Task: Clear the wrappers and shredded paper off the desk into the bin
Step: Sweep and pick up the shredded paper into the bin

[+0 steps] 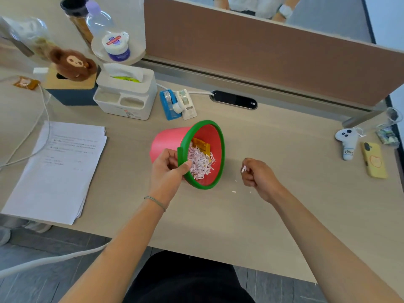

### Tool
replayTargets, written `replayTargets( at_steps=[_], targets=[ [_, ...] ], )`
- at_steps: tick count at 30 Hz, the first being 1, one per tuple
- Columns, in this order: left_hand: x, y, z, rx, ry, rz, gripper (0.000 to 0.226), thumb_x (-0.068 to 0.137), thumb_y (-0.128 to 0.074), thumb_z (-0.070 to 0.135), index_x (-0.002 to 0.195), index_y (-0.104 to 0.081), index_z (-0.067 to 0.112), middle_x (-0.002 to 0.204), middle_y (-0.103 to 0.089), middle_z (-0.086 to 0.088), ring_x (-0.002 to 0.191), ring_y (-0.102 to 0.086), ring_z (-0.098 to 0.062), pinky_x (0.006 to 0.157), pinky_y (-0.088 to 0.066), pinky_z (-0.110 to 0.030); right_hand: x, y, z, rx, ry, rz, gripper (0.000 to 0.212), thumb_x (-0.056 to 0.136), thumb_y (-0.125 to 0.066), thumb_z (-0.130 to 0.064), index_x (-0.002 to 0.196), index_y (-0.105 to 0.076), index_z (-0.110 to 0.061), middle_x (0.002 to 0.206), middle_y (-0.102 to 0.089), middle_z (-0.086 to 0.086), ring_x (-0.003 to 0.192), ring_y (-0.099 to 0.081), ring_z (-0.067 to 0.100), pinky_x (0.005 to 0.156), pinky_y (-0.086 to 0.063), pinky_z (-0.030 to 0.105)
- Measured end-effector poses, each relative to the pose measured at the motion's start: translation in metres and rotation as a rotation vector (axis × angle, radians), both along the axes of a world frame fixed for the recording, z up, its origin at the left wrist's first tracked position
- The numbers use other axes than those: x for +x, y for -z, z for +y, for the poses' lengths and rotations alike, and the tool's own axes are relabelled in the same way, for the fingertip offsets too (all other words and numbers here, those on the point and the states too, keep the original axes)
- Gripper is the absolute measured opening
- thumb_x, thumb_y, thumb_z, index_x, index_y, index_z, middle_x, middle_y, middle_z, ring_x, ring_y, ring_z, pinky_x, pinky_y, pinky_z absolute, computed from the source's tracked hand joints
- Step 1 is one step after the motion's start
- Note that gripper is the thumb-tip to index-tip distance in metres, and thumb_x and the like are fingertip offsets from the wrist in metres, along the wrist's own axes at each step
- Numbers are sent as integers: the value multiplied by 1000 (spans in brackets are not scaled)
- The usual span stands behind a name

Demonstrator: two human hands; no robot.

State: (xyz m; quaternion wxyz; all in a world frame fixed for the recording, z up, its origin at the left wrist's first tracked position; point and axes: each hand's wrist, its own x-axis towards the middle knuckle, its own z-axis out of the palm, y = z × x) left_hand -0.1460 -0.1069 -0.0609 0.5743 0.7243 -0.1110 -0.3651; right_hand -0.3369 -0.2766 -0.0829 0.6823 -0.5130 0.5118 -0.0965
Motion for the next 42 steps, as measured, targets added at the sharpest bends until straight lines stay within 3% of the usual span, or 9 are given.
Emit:
replayTargets(
  at_steps=[5,16,23,28,30,33,35,38,42],
  targets=[
    [3,-4,2,-8,0,18,21,86,-77,1,85,-59,12,72,-48,-2,78,-53,-28,86,-54,-73,62,-38,12,-53,-164,-77,32,102,-40,-9,71,-43,-15,55,-30,-2,45,-27,12,42,-24,24],
    [11,-8,1,-12,3,37,29,69,-80,25,84,-60,12,70,-46,-2,75,-52,-28,86,-54,-73,130,-38,11,-487,-374,361,49,93,-66,-45,64,-67,-6,56,-63,7,52,-55,16,56,-40,28],
    [13,-8,2,-21,-10,45,40,69,-80,24,91,-57,0,76,-47,-10,76,-53,-28,86,-55,-72,130,-54,3,-355,-603,364,43,82,-38,12,90,-73,-11,66,-68,5,60,-65,14,48,-44,12],
    [14,-6,2,8,-21,38,23,87,-77,1,84,-56,11,71,-45,-3,78,-54,-29,84,-57,-70,110,-55,-17,-474,-474,297,37,104,-50,-26,77,-71,-10,55,-67,3,51,-65,10,63,-47,27],
    [15,-4,2,8,-20,33,24,88,-75,-2,83,-55,11,71,-44,-3,79,-55,-30,83,-57,-69,87,-45,-30,-555,-366,358,37,102,-49,-19,70,-66,-11,51,-62,0,49,-64,11,65,-44,28],
    [15,-2,2,-4,-21,26,24,88,-74,-3,83,-56,11,72,-45,-4,80,-56,-31,84,-57,-70,40,-17,-37,-596,-450,528,36,78,-45,6,82,-70,-19,70,-70,1,77,-74,23,69,-51,31],
    [15,1,2,-9,-22,22,22,88,-74,-4,85,-57,10,71,-45,-4,80,-56,-31,83,-58,-70,9,6,-28,-677,-663,657,49,79,-47,4,111,-72,-22,111,-75,6,110,-68,28,90,-54,37],
    [14,3,1,-22,-14,19,20,88,-74,-4,88,-58,8,71,-46,-4,79,-56,-30,83,-58,-69,-32,46,-7,-724,-952,698,55,96,-49,-18,150,-45,-26,164,-30,2,149,-33,24,118,-34,37],
    [14,3,2,-32,7,5,19,89,-74,-3,89,-59,9,72,-47,-5,80,-57,-30,83,-61,-61,-65,82,14,-728,-1040,778,58,105,-35,-35,160,-17,-30,170,7,-1,157,-3,23,125,-16,39]
  ],
)
